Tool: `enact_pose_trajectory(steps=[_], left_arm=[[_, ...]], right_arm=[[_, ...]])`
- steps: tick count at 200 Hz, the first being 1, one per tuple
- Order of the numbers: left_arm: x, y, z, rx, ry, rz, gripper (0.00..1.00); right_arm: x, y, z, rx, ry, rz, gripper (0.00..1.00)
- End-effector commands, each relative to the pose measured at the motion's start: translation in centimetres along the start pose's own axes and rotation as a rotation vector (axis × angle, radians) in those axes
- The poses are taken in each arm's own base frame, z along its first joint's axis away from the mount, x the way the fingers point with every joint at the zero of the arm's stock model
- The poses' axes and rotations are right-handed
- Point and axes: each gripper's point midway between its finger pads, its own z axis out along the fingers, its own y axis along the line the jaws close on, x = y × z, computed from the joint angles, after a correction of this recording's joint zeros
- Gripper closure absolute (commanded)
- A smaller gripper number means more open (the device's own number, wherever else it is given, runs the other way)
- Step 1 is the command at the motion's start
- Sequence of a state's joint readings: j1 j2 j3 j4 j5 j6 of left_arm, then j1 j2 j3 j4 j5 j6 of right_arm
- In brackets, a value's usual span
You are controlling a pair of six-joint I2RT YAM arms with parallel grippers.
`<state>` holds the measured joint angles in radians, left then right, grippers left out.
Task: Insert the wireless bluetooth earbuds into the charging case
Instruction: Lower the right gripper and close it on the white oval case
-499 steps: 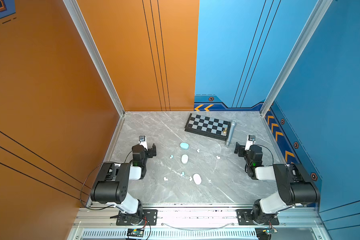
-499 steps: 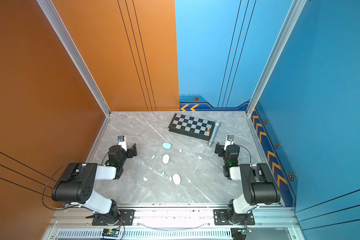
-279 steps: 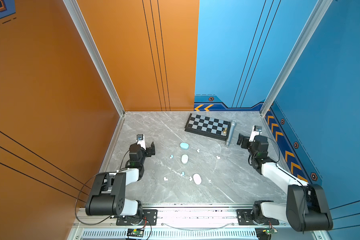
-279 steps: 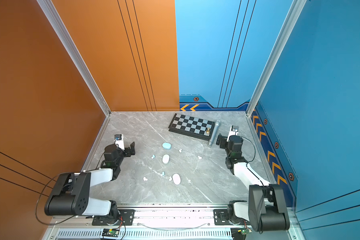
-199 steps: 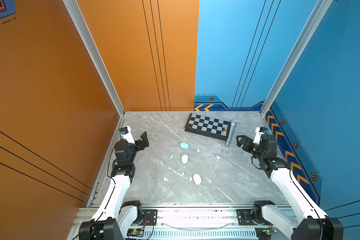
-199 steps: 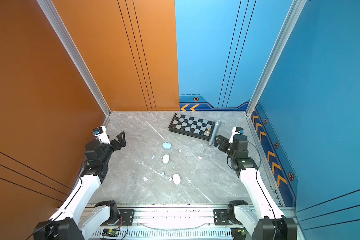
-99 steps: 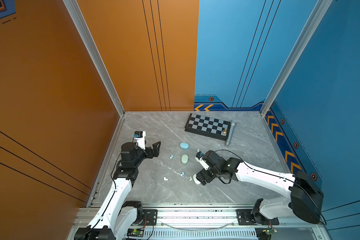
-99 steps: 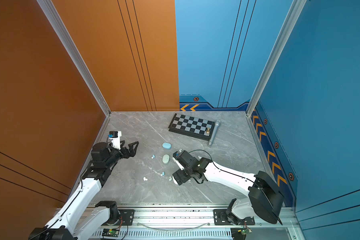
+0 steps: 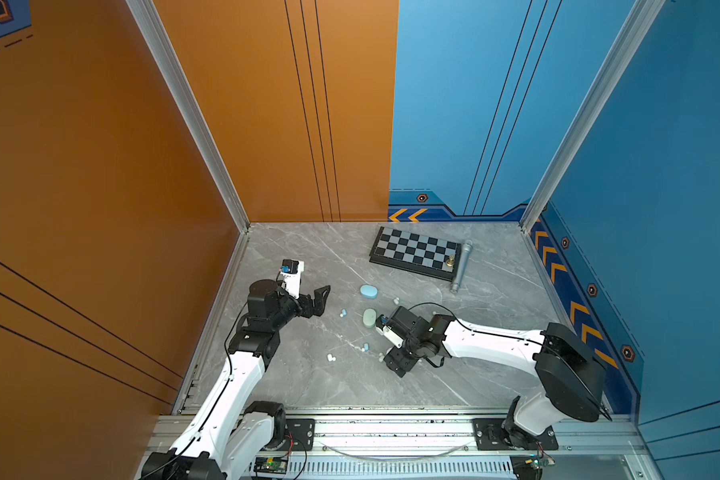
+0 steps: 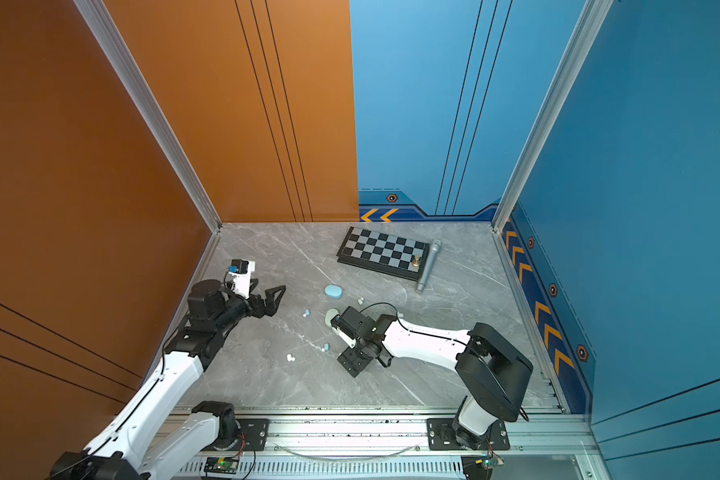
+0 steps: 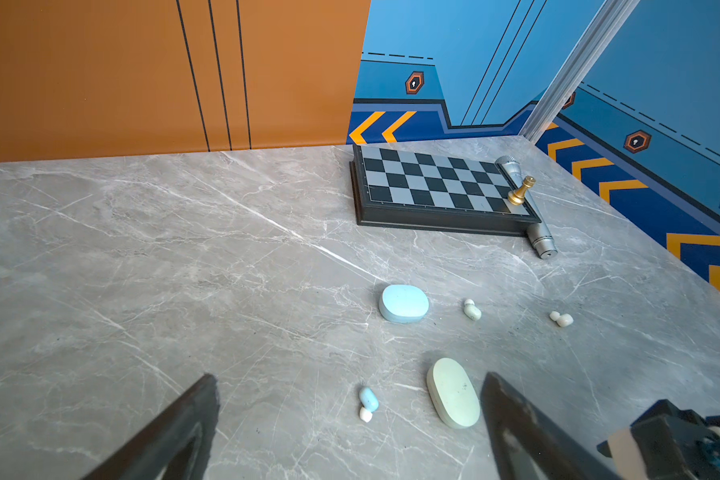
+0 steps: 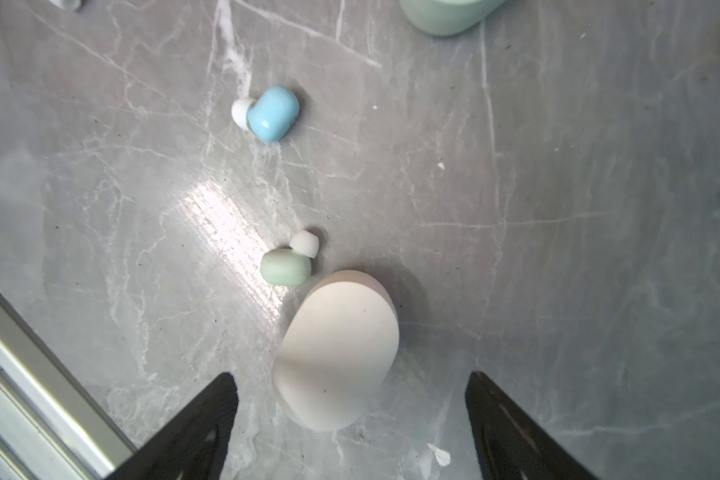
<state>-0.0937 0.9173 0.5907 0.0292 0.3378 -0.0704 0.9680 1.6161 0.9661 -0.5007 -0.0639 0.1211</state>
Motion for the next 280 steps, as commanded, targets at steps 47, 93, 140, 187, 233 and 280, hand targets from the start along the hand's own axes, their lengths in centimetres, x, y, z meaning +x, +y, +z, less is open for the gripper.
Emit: enact_pose_trajectory(steps=[47,93,140,187,233,280], left_arm=[[-1.0,-0.9,0.1,0.018,0.005,0.052,0.02],[-0.4,-2.0,0.2,0.055,0.022,0.081,0.02],[0.6,-4.0,0.4,0.119,0.041,0.141,0.01],[1.2,-4.9,0.3,0.146,0.054,0.167,0.00],[1.4,-5.2,0.3,0.147,0.056,0.177,0.01],[1.6,-5.1,0.2,0.138,0.054,0.182,0.01]], right_arm=[[0.3,-0.9,0.6,0.001,0.050,0.004,0.26],[1.2,-1.5,0.5,0.005,0.055,-0.024,0.40],[0.7,-1.5,0.4,-0.008,0.046,-0.046,0.48],[0.4,-1.8,0.5,0.000,0.049,-0.046,0.50],[-0.4,-2.2,0.5,-0.016,0.036,0.039,0.51],[-2.1,-2.3,0.9,-0.006,0.024,0.050,0.30]])
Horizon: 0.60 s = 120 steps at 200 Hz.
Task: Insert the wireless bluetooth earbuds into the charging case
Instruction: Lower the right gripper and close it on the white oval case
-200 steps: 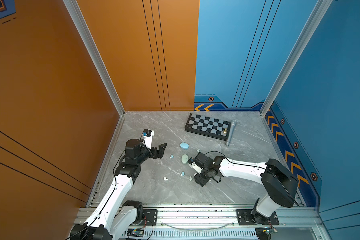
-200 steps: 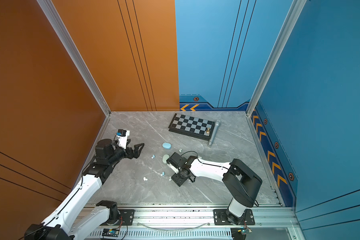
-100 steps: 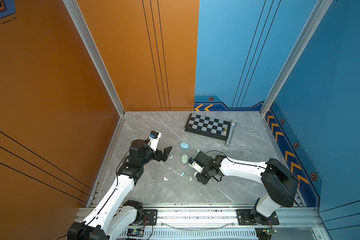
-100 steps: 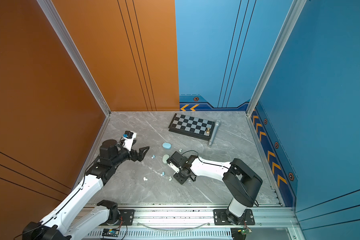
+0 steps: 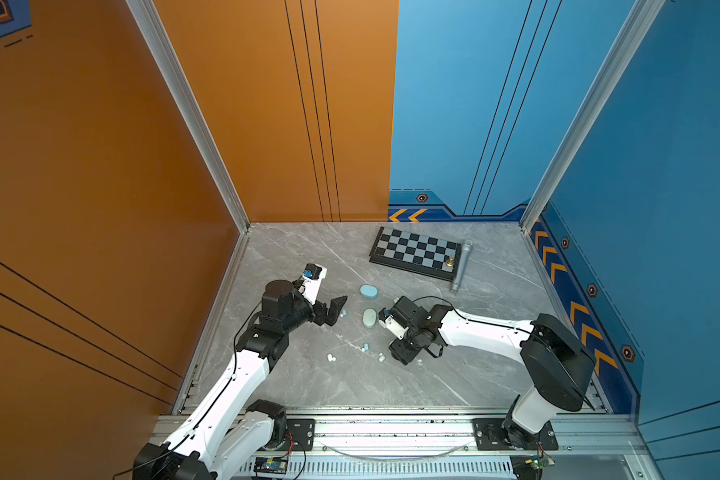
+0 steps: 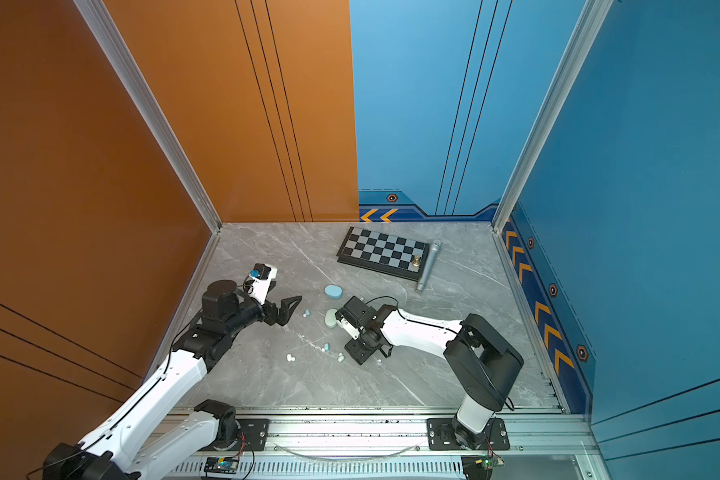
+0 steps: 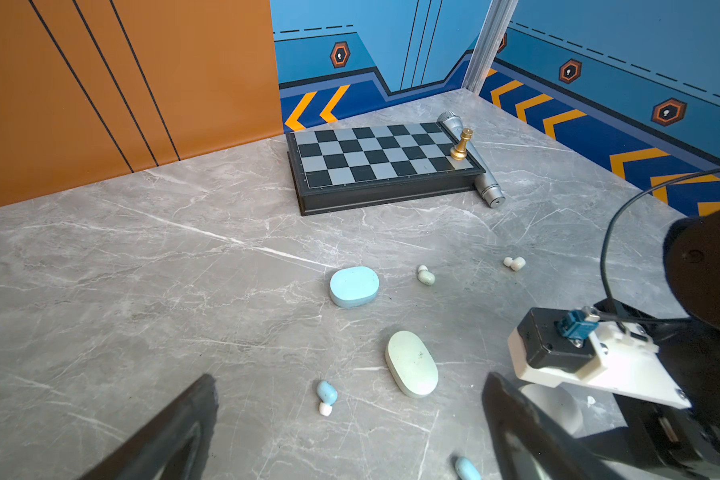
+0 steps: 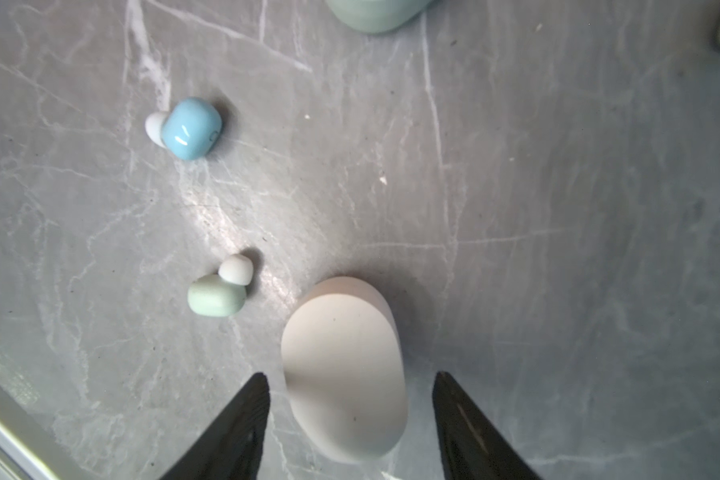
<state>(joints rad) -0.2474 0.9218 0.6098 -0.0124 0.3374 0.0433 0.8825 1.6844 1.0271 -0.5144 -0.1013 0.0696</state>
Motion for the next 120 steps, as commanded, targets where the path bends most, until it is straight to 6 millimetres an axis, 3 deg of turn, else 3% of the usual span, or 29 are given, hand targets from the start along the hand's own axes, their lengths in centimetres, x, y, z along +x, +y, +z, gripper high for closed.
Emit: enact_pose_trajectory(steps=[1,30,120], left_arm=[[0.5,-0.2,-0.2,-0.001,0.008,0.020,0.01],[0.6,-0.2,-0.5,-0.011,0.007,0.029,0.01],[1.1,-0.1,-0.8,-0.023,0.018,0.038,0.02]], right_arm=[[-0.9,0.0,0.1,0.003,0.005,0.020,0.30],[-1.4,-0.2,0.7,0.019,0.030,0.016,0.31],[0.2,-0.3,1.5,0.067,0.099,-0.002,0.45]])
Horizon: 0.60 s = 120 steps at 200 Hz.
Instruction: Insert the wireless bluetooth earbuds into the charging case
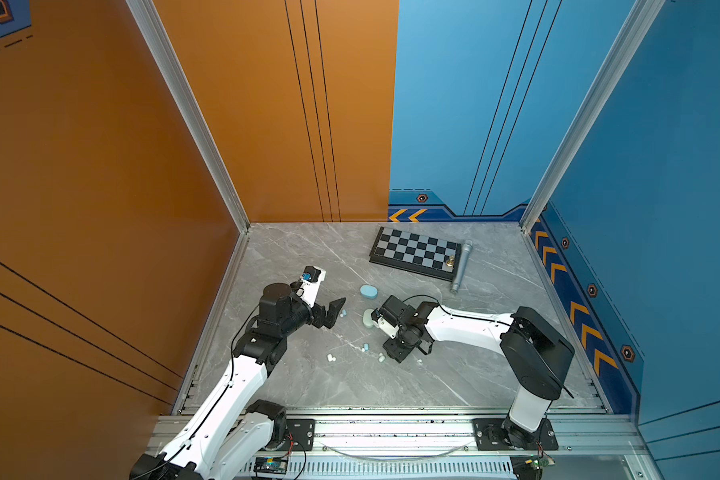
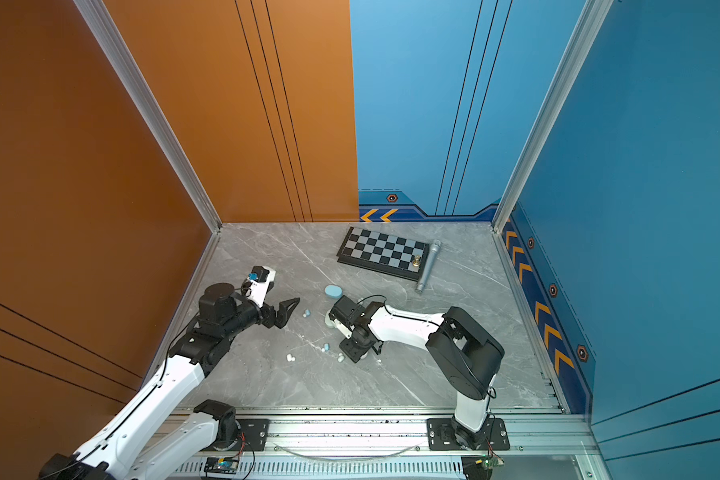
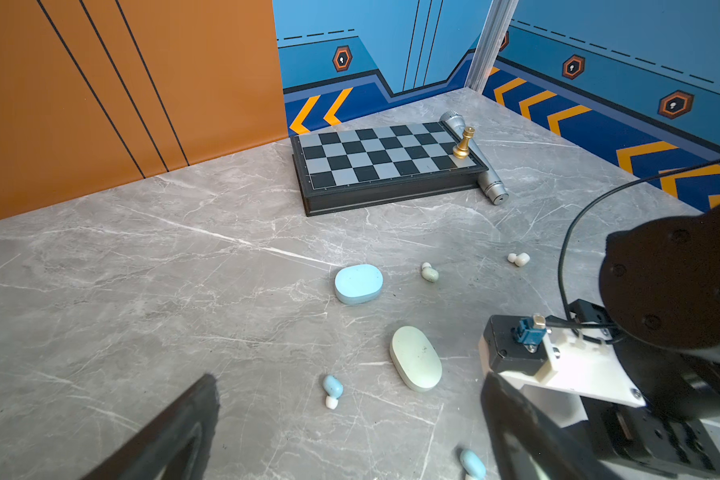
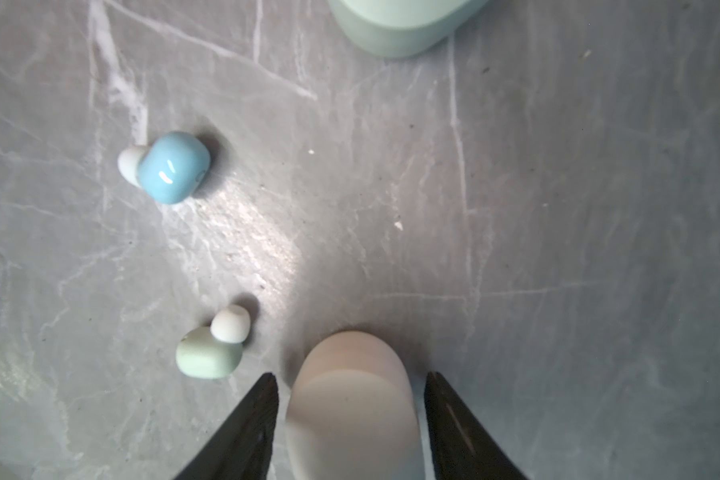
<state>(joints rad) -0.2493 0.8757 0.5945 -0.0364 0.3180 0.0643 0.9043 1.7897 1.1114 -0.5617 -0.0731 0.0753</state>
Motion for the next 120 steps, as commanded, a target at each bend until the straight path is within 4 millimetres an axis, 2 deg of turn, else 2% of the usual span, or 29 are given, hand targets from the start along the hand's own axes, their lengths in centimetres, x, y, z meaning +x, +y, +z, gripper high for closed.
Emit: enact_pose_trajectory(steps=[1,34,62,83,100,105,120], left_arm=[[0.9,-0.1,0.0,-0.004,0.023,0.014,0.02],[0.6,-0.2,0.0,-0.001,0.009,-0.013,0.01],[0.0,-0.1,0.1,-0.011,-0.016,-0.056,0.00],[-0.7,-0.1,0.2,-0.013,-0.047,-0.094,0.00],[-1.8,-0.5,0.5,0.003,-0.088,-0.146,0.00],[-2.1,-0.7,0.6,0.009,-0.104,-0.164,0.00],[-3.3,-1.2,1.0,0.029,-0.151,-0.219,0.00]], right_arm=[[0.5,-0.6,-0.1,0.041,0.033,0.012,0.46],[-0.3,-1.0,-0.5,0.042,0.024,0.069,0.57],[-1.9,-2.1,-2.0,0.013,-0.017,0.173,0.62],[-3.9,-3.9,-4.3,-0.019,-0.091,0.319,0.64],[-6.0,-5.8,-7.2,-0.066,-0.177,0.506,0.66],[-6.5,-7.5,-8.2,-0.071,-0.207,0.595,0.66],[-7.9,-10.0,-10.8,-0.105,-0.284,0.798,0.67]])
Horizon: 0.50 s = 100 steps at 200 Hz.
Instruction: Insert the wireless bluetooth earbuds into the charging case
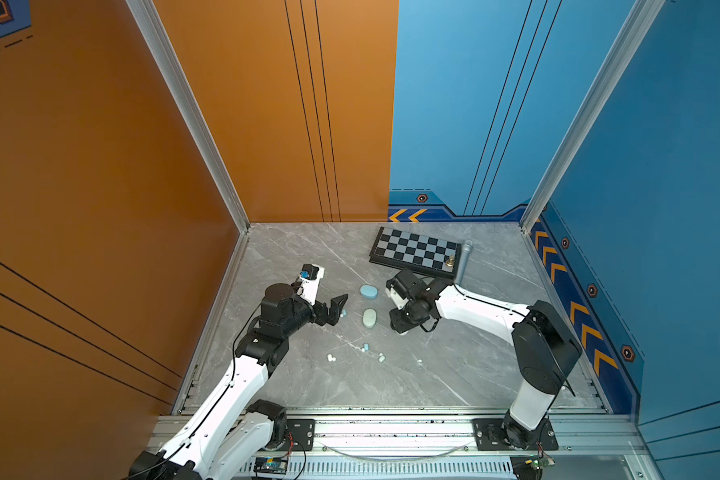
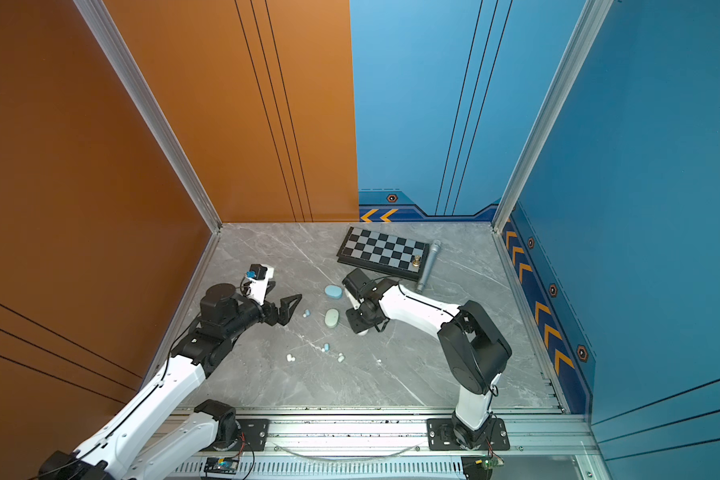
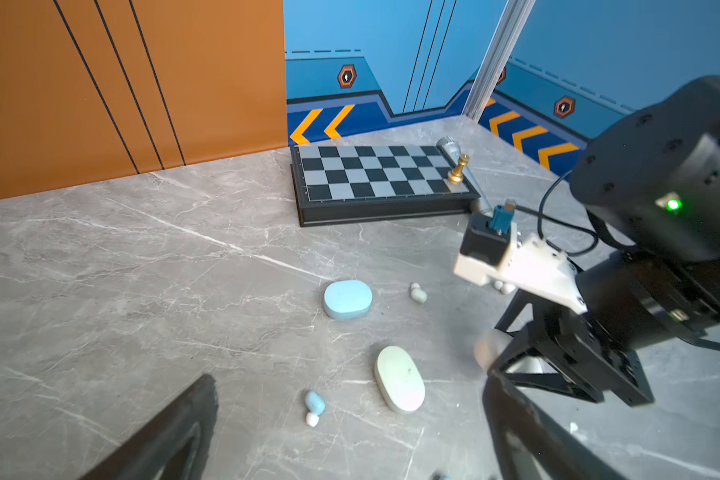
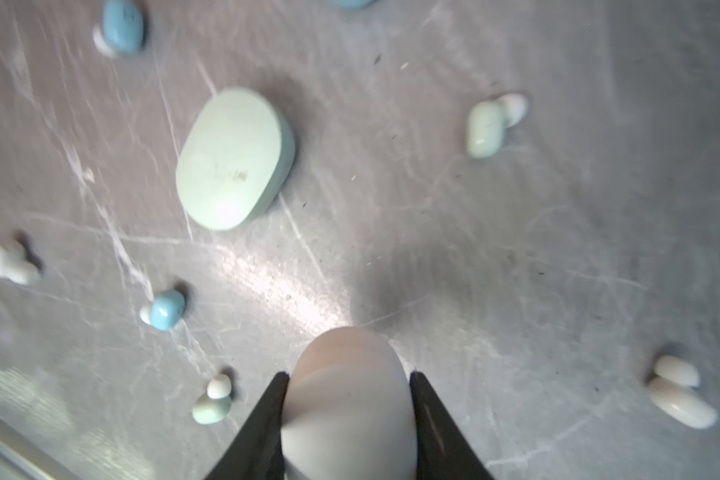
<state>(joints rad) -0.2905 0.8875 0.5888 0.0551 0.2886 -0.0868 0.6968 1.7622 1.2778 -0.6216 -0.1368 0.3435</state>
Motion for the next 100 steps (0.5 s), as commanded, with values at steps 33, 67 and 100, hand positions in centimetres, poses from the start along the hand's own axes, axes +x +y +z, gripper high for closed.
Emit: enact_pose_trajectory(steps=[33,67,100], left_arm=[[-3.5,-3.7,2.5,0.111,-0.176,-0.236,0.01],[-4.9,-8.4,4.9,0.236,-0.201,-0.285,0.01],[-6.5,-11.2,6.7,0.307,-0.259,-0.374,0.01]], right_arm=[[-8.6,-3.7,-10.1,-0.182,-0.287,0.699,0.71],[-11.5,-3.7,-14.5,-0.352,-0.447,0.908,0.72],[-12.9,-2.3,-17.6,-0.524,-0.514,1.000,0.72]])
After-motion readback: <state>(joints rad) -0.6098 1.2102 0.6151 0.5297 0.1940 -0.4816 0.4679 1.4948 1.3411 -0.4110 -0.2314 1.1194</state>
